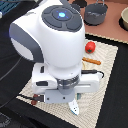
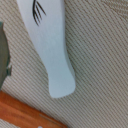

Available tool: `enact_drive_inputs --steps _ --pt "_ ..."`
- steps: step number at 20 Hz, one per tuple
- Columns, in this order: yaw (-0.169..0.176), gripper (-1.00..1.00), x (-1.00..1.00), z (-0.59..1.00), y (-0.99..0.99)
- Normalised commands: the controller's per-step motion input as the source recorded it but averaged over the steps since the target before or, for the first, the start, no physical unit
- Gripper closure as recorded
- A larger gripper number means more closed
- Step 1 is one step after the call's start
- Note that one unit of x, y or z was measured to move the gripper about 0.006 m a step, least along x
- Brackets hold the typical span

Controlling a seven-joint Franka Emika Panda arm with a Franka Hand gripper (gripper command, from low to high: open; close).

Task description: Interact with the objects in diverse but meaningful ways.

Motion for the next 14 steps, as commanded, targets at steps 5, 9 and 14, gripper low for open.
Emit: enact_drive_inputs --steps 5,9,14 --pt "-0.01 -1.0 0.39 -0.15 -0.31" --pt "-0.012 -1.0 0.34 -0.18 -0.31" --pt "-0.015 1.0 0.3 -0.21 -0.32"
